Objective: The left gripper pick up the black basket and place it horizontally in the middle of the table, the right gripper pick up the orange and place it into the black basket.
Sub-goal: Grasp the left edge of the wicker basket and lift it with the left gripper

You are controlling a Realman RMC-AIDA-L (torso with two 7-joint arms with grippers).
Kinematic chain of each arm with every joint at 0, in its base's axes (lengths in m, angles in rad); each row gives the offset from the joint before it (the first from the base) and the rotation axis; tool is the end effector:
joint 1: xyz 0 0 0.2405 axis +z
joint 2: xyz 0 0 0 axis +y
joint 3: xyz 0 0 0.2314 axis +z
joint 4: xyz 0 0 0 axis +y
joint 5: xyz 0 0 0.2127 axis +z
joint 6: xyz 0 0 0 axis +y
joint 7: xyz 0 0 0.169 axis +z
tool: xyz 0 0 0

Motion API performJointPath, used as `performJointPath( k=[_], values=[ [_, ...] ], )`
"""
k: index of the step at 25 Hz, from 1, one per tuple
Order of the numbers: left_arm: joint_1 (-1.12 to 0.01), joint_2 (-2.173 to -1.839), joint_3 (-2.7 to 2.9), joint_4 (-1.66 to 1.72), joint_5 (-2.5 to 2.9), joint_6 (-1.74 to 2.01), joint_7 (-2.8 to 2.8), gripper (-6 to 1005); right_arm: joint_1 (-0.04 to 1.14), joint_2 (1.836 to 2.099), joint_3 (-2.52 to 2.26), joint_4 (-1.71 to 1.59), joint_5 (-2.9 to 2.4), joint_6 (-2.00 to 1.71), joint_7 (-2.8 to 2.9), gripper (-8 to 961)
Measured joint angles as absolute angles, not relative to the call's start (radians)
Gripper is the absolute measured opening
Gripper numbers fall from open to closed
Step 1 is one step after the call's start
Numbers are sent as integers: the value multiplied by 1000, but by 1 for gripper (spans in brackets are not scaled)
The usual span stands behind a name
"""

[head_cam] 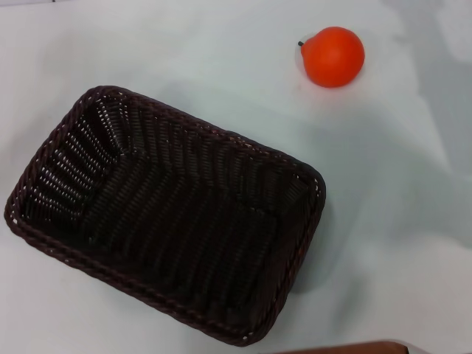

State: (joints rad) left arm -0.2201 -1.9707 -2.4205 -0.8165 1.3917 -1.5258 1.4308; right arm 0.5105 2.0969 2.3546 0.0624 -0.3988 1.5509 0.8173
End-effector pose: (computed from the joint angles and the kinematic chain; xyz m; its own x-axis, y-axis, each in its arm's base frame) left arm -0.2806 0.3132 0.1245 0.3675 0.2969 0.8814 0.7997 -0.5847 -0.1365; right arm 0.2808 0.3474 0.0838 -0.1014 -0.3913 0.9146 0.9431 0.2548 0.2136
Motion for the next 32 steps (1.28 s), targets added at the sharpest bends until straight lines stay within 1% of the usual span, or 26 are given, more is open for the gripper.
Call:
performJointPath(
  k=[3,9,16,26,32],
  values=[
    [-235,-1957,-2419,-967,1567,-1529,1256,627,514,2097,2357,58,-396,1533,816,941],
    [-293,-1954,-2428,-1198,1868,-1630,987,627,520,2097,2361,58,-396,1503,816,942],
    [-361,-1955,-2422,-1316,2054,-1723,836,627,519,2096,2368,58,-394,1491,816,941],
    [-470,-1977,-2381,-1320,2313,-1789,766,628,526,2095,2378,66,-394,1478,816,941],
    [-505,-2003,-2370,-1312,2408,-1797,762,628,531,2097,2385,65,-394,1471,816,942]
  ],
)
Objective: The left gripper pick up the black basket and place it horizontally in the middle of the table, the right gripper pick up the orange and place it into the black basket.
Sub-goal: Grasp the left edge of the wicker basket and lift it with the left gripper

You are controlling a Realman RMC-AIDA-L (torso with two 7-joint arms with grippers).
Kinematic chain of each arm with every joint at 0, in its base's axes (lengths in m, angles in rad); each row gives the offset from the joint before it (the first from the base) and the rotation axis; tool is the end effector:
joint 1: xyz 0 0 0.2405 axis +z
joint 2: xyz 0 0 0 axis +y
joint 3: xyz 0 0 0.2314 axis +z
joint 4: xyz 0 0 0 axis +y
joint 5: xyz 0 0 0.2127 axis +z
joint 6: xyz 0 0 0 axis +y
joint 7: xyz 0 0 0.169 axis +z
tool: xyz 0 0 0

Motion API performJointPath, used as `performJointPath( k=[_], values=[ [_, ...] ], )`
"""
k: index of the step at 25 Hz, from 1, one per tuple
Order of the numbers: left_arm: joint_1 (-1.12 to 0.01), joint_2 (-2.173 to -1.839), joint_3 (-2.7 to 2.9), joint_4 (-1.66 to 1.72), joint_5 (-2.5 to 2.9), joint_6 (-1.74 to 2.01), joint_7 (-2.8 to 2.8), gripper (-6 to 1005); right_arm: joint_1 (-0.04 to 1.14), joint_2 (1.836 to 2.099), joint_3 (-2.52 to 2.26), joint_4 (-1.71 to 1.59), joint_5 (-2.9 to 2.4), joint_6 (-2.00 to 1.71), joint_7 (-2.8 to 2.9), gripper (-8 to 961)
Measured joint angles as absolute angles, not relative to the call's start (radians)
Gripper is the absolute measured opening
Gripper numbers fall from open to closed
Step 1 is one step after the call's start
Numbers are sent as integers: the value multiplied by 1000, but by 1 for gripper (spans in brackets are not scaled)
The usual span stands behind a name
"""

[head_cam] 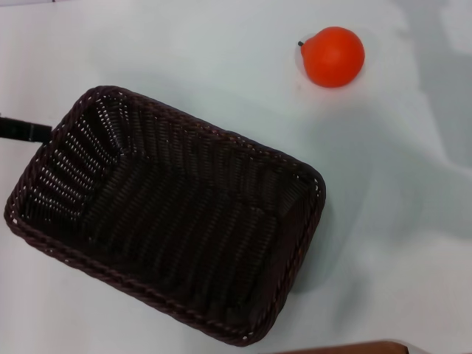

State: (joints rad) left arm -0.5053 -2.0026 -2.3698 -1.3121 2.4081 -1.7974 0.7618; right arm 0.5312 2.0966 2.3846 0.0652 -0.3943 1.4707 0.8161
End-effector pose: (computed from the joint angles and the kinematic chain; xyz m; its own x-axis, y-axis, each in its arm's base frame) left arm -0.2367 0.3309 0.0952 0.5510 0.8171 0.1694 0.8213 -0.4951 -0.2835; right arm 0.2872 0.3585 0.0829 -0.1038 -0.3686 0.9238 0.9613 0.2013 0.1883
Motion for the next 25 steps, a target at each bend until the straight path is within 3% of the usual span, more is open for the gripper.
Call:
performJointPath(
  k=[17,25],
  values=[
    [-542,-2066,-2295,-1279,2550,-1773,761,628,535,2097,2398,56,-394,1448,818,942],
    [-573,-2076,-2281,-1221,2593,-1738,761,596,534,2097,2398,54,-394,1444,840,942]
  ],
)
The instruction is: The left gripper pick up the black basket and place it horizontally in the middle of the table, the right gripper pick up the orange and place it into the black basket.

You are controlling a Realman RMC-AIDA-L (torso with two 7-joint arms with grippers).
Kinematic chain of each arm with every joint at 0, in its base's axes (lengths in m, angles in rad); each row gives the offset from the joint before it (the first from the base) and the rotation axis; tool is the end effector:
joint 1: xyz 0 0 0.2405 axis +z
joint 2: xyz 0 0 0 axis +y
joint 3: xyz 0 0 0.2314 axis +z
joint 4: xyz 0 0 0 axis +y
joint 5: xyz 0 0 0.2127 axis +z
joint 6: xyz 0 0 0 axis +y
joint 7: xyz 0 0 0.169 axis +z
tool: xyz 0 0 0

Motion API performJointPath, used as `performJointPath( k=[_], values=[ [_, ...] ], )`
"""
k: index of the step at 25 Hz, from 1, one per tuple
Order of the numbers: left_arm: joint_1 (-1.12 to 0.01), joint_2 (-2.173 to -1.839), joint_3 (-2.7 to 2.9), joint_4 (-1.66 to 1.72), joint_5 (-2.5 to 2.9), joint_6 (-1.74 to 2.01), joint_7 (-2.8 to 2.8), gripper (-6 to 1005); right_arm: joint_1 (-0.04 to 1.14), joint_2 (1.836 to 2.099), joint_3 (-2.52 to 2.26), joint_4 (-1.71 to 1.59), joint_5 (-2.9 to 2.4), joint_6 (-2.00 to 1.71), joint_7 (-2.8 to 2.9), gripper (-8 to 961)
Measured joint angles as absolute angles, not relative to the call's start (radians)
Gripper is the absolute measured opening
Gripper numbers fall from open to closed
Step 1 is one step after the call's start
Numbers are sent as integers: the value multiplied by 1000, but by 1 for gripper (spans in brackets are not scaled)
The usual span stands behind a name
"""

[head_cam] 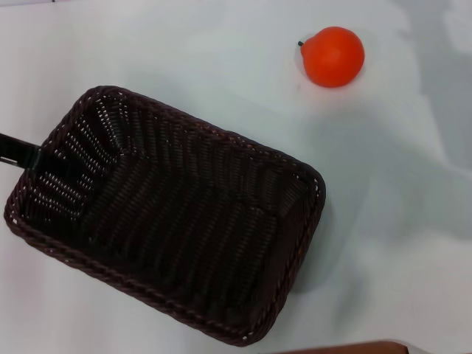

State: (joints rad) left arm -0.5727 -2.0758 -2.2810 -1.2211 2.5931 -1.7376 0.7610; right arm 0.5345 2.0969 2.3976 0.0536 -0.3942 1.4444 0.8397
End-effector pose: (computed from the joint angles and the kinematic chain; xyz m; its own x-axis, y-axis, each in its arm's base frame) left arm -0.2393 0.3343 0.0468 0.5391 0.8422 -0.0006 0.7997 -0.5121 -0.3133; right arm 0.2924 0.3597 0.0797 -0.0783 -0.3486 0.9340 0.9719 0.1820 0.1494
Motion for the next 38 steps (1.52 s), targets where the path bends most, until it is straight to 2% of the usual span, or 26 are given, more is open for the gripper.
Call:
performJointPath(
  k=[4,7,12,28,31,38],
  values=[
    [-576,-2079,-2280,-1205,2594,-1733,761,478,533,2097,2398,54,-394,1442,841,941],
    [-576,-2081,-2284,-1208,2594,-1733,759,237,533,2097,2398,53,-394,1436,842,941],
    [-577,-2082,-2294,-1211,2592,-1738,740,123,536,2097,2397,46,-394,1426,842,941],
    [-550,-2084,-2475,-1206,2438,-1786,570,123,537,2097,2402,53,-394,1380,842,941],
    [-537,-2099,-2480,-1215,2426,-1780,531,123,538,2097,2402,54,-394,1380,842,942],
    [-508,-2158,-2492,-1236,2422,-1710,501,124,538,2096,2404,55,-394,1380,842,942]
  ],
)
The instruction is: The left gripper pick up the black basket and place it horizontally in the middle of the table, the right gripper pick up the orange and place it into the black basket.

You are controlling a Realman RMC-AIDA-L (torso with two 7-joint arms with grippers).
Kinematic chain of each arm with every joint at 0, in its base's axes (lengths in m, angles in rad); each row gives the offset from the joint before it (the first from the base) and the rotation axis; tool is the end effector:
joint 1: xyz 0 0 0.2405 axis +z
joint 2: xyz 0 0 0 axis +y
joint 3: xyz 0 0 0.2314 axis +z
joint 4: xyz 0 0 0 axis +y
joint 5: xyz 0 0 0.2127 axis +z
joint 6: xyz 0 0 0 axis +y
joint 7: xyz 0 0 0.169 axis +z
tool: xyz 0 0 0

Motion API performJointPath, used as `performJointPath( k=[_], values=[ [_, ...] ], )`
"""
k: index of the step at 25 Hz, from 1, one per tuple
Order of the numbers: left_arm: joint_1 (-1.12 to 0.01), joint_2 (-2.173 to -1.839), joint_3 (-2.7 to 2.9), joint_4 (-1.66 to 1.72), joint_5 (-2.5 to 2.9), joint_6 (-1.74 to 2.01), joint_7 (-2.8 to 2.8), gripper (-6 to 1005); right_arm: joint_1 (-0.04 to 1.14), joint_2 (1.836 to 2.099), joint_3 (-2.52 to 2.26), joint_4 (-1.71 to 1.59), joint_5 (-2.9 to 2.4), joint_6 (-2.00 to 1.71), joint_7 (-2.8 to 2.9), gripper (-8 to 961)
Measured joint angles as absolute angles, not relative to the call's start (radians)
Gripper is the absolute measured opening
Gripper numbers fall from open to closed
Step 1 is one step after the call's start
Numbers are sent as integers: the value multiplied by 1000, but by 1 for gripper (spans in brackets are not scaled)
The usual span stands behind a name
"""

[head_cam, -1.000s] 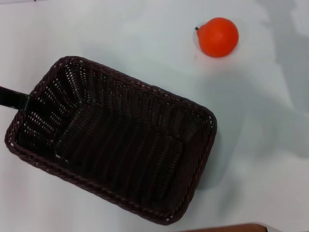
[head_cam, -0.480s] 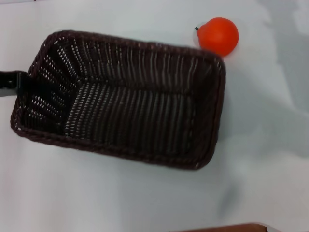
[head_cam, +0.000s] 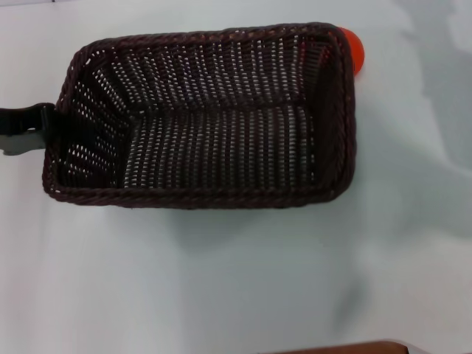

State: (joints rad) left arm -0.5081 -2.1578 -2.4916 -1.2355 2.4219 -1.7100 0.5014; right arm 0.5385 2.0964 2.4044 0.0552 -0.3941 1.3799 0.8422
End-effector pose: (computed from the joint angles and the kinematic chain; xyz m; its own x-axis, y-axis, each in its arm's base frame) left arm -0.2375 0.3279 0.0474 0.1661 0.9293 0.3297 0.9861 -0.1565 -0.0558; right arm 0.3001 0.3646 0.0756 -0.0821 -0.3144 0.9457 0.9816 0.1387 0.1313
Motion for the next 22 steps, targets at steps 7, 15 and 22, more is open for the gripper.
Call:
performJointPath(
  k=[7,15,22],
  values=[
    [-469,-2163,-2484,-1222,2393,-1621,479,130,538,2095,2405,54,-394,1379,842,942],
    [-448,-2164,-2482,-1204,2370,-1578,475,139,537,2095,2412,50,-394,1379,842,941],
    [-451,-2165,-2480,-1158,2361,-1571,490,147,538,2095,2413,50,-394,1375,842,941]
  ],
)
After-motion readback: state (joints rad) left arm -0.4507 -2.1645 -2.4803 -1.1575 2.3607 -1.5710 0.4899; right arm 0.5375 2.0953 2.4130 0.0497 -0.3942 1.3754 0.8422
